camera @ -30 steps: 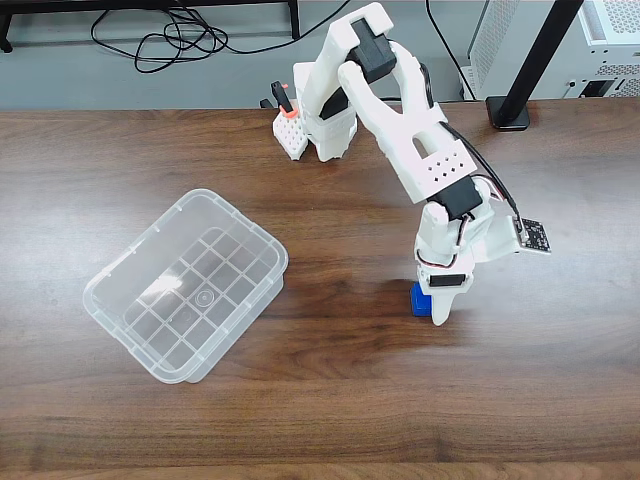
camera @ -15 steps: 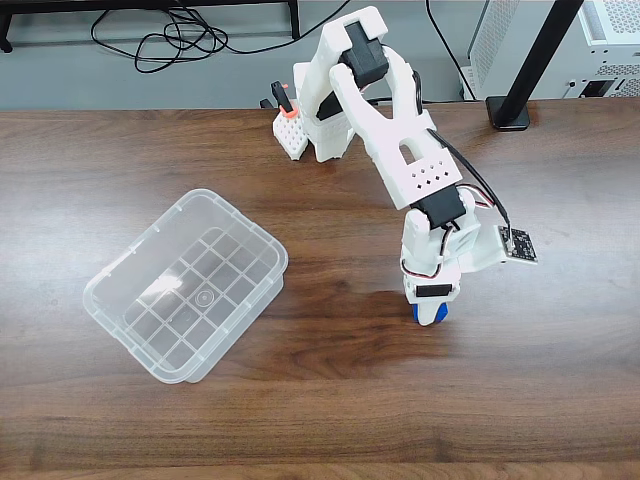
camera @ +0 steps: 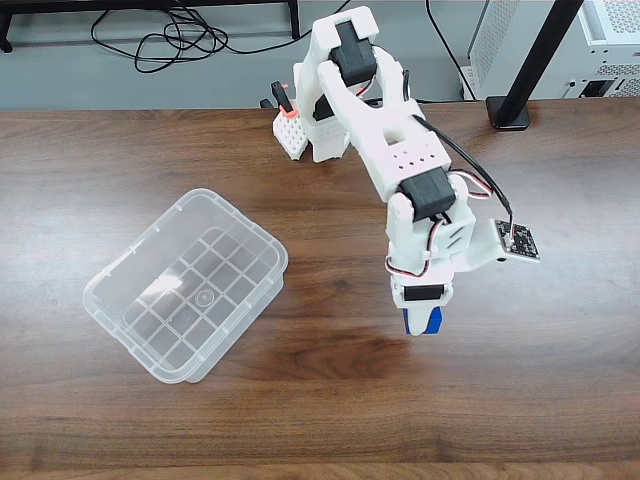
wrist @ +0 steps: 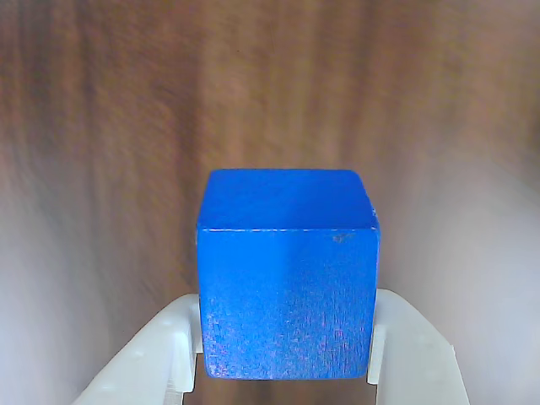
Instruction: Pick and place a cube
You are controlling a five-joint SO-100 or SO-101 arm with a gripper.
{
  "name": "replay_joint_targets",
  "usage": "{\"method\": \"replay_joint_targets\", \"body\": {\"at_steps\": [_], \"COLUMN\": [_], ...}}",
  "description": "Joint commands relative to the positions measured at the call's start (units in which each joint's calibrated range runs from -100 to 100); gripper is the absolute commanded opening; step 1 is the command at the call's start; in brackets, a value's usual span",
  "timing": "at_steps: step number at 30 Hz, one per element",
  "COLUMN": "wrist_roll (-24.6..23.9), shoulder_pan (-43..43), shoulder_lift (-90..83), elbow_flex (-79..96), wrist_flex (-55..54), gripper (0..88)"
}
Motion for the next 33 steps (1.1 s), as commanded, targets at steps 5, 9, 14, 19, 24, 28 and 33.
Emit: {"method": "replay_joint_targets", "body": {"at_steps": [5, 9, 14, 19, 24, 28, 33], "wrist_roll": [7.89, 11.85, 16.49, 17.34, 17.50, 17.50, 17.71], "shoulder_pan": [21.19, 33.97, 45.71, 49.61, 49.53, 49.39, 49.46], "shoulder_lift": [-18.75, -19.91, -17.84, -13.47, -11.65, -11.73, -12.15], "elbow_flex": [-16.08, -16.08, -9.80, 1.78, 14.70, 20.17, 20.35], "wrist_flex": [8.59, 10.81, 10.21, 2.11, -9.24, -12.14, -12.05], "gripper": [11.5, 11.5, 11.6, 11.3, 11.9, 12.1, 21.3]}}
